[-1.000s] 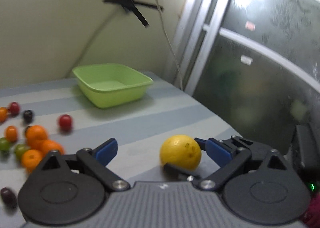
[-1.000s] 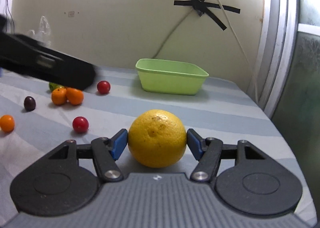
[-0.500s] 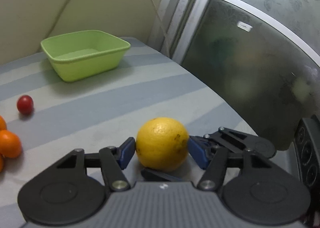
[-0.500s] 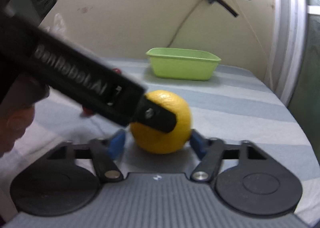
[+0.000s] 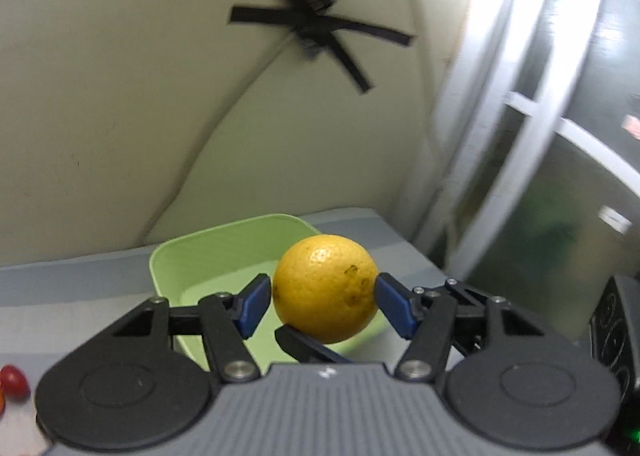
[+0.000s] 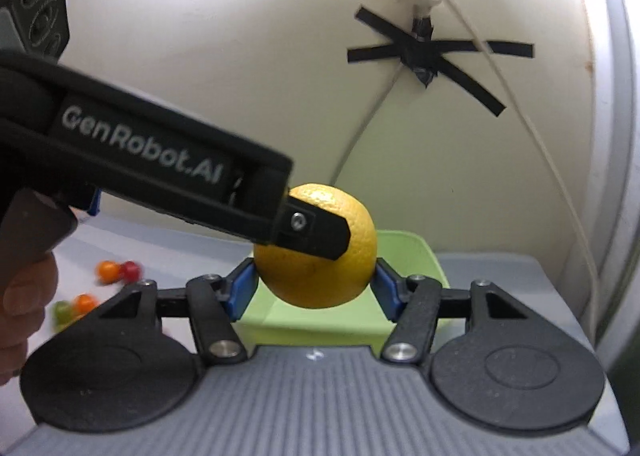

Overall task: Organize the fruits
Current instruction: 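Carry the grapefruit into the green bowl and open the right gripper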

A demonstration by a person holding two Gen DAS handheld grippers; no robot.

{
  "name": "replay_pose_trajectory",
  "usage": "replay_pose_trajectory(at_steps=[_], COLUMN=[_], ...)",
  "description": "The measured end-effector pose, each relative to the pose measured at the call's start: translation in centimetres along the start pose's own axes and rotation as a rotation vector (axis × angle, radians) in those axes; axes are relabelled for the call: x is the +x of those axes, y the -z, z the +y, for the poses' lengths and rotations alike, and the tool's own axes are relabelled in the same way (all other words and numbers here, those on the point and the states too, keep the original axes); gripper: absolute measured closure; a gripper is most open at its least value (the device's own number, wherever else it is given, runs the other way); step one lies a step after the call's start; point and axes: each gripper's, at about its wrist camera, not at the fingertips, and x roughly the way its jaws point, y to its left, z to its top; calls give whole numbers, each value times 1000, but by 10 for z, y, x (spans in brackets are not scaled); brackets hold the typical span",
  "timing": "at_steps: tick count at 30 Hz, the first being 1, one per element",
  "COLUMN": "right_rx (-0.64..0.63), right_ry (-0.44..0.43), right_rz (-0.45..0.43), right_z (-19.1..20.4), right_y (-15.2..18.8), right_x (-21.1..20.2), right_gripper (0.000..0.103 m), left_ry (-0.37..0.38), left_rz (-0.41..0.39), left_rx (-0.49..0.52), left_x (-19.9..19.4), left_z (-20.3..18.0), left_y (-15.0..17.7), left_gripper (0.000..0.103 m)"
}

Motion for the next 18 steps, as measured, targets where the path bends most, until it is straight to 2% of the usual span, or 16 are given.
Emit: replay_pose_trajectory(at_steps=[3,8,11,15,18], right_rx=[-13,-10,-13,8,15], right_ry=[15,24,52,72,73], right_rz=[51,101,55,43,17], right_z=[-5,-14,-17,-16,-11], right_y=[4,16,13,11,10], right_x=[28,38,30,13,-11], right_gripper=[39,36,28,28,29], left_ry=[-24,-46,-72,-141,-184], left_rz=[35,70,57,5,-30], left_rx=[-23,-8,-3,17,29], left_x=[24,41,33,5,-29], left_z=[4,0,7,3,-1], left_y=[4,16,17,15,26], left_gripper=[45,42,38,33,31])
